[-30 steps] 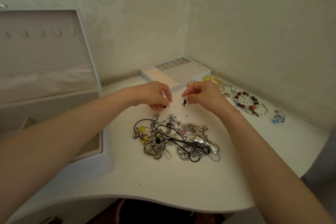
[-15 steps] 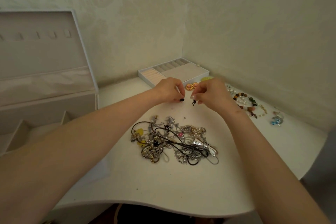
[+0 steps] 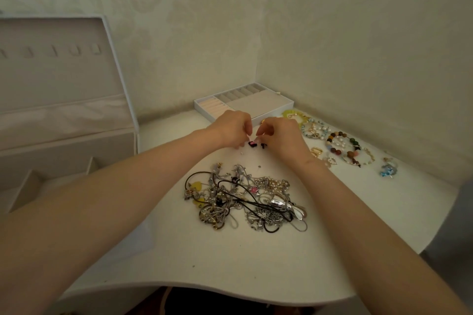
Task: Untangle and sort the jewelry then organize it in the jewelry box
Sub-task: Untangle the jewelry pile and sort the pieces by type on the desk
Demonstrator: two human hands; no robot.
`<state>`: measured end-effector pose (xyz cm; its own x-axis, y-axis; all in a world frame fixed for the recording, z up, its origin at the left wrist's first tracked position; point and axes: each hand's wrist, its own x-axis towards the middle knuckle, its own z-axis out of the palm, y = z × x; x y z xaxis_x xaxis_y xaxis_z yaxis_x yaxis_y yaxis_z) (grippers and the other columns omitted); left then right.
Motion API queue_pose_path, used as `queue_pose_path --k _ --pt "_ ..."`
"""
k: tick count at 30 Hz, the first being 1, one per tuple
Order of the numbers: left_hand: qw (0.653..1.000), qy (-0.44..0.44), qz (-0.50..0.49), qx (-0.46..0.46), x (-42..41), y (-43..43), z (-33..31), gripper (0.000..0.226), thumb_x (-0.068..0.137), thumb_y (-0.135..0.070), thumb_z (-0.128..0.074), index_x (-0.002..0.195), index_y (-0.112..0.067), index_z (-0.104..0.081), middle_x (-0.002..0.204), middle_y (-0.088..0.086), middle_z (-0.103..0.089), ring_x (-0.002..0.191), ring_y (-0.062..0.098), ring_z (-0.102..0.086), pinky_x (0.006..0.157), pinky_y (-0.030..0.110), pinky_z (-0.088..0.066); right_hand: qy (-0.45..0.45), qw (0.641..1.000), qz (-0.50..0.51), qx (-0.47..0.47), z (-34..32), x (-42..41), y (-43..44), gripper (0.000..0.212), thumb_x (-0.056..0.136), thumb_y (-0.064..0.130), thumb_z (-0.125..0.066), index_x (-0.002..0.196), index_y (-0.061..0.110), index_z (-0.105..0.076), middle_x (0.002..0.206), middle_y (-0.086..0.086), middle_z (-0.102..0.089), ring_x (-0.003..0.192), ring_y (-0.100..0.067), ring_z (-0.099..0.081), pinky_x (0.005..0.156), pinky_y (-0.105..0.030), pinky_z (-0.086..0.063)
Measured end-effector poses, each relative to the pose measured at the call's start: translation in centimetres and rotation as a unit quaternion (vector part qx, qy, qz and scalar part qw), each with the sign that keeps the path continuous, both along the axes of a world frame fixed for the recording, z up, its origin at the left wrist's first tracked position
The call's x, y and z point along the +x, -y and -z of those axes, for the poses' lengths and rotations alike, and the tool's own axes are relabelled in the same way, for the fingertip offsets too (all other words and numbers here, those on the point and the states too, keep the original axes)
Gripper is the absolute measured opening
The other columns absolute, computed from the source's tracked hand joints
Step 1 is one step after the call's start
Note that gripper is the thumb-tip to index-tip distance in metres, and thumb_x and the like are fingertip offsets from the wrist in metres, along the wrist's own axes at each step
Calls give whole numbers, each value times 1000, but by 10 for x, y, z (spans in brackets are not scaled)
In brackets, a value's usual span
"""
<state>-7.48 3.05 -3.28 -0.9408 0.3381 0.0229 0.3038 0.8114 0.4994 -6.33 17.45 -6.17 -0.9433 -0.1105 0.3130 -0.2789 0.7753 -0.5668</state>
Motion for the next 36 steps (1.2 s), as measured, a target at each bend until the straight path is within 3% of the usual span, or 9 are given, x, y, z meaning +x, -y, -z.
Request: queue_pose_path --k 4,8,10,17,20,25,30,36 --pt "992 -53 56 -99 3 6 -7 23 90 -5 -55 106 -14 -69 115 3 -64 105 19 -57 79 21 -39 -32 999 9 -37 -2 -2 -4 11 79 6 -72 90 7 -72 92 -9 -72 87 -20 -65 85 -35 -51" --pt "977 -68 108 -169 9 14 -4 38 91 -3 -49 117 -24 -66 124 1 -53 113 20 -50 90 33 -42 -46 998 12 -38 -3 -1 -5 11 83 5 -69 93 6 -73 93 -9 -73 86 -18 -66 85 -31 -51" --pt "974 -71 121 -175 12 16 -3 40 92 -4 -47 121 -27 -63 127 0 -52 114 18 -49 93 35 -42 -49 999 17 -10 -4 -1 -5 10 84 11 -69 91 8 -74 93 -7 -73 88 -19 -66 85 -33 -51" --pt "968 -50 155 -191 11 17 -1 39 93 -7 -50 128 -22 -56 134 1 -47 118 17 -46 95 29 -38 -24 995 19 91 -7 0 -4 14 85 17 -68 93 7 -75 90 -7 -71 83 -17 -60 72 -23 -39" --pt "972 -34 153 -176 10 18 -1 39 93 -7 -50 130 -20 -55 135 2 -46 119 17 -46 90 19 -31 -20 998 9 52 -3 -1 0 15 83 18 -71 93 6 -72 80 -3 -62 75 -13 -51 67 -23 -34" --pt "972 -23 157 -175 11 20 -3 40 94 -8 -50 132 -19 -53 137 4 -45 120 18 -45 88 16 -27 -21 999 6 -39 0 0 4 10 81 14 -73 87 6 -69 77 -9 -67 66 -18 -62 68 -28 -52" --pt "967 -6 165 -192 12 22 -6 40 95 -12 -51 135 -18 -50 139 1 -43 120 17 -46 94 20 -31 -11 1000 -3 -18 -5 1 -1 14 79 -4 -67 88 5 -72 92 -10 -71 84 -21 -65 83 -32 -52" --pt "961 4 184 -206 12 25 -7 43 95 -12 -51 137 -18 -47 140 1 -41 116 16 -46 93 19 -32 0 996 2 93 -1 1 1 15 81 6 -65 90 14 -74 97 -6 -69 94 -18 -62 79 -26 -46"
